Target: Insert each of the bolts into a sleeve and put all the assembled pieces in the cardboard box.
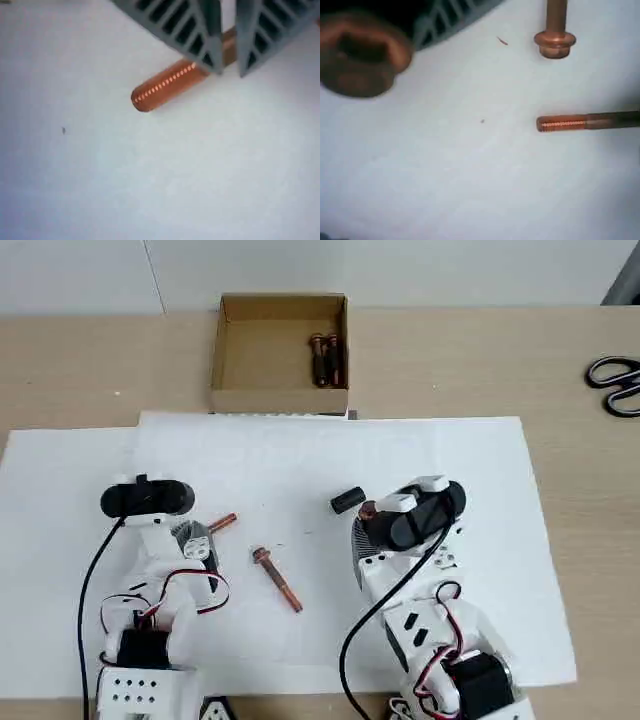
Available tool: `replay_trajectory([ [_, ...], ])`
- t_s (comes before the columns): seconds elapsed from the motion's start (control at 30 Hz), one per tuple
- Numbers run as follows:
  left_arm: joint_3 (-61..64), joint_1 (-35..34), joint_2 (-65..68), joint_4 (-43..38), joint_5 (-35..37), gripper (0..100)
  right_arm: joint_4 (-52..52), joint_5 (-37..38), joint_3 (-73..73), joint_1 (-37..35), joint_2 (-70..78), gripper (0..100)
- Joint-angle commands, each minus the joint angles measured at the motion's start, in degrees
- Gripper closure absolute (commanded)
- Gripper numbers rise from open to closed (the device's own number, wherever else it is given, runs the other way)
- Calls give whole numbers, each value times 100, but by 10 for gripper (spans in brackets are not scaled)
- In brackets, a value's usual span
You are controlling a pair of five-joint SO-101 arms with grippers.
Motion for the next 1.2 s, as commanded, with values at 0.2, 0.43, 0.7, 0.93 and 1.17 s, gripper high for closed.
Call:
replay_trajectory([
  [0.2, -31, -9, -44, -132, 9, 994, -215, -378, -1046, 66, 1429, 995],
  [0.43, -31, -9, -44, -132, 9, 994, -224, -255, -2163, 57, 2404, 995],
  [0.7, -31, 18, -44, -132, -18, 994, -233, 9, -3622, 479, 3934, 995],
  [0.93, -31, 26, -44, -123, -18, 994, -233, 0, -4923, 760, 5508, 995],
  [1.17, -31, -9, -44, -9, 105, 994, -567, 9, -5644, 813, 6721, 995],
])
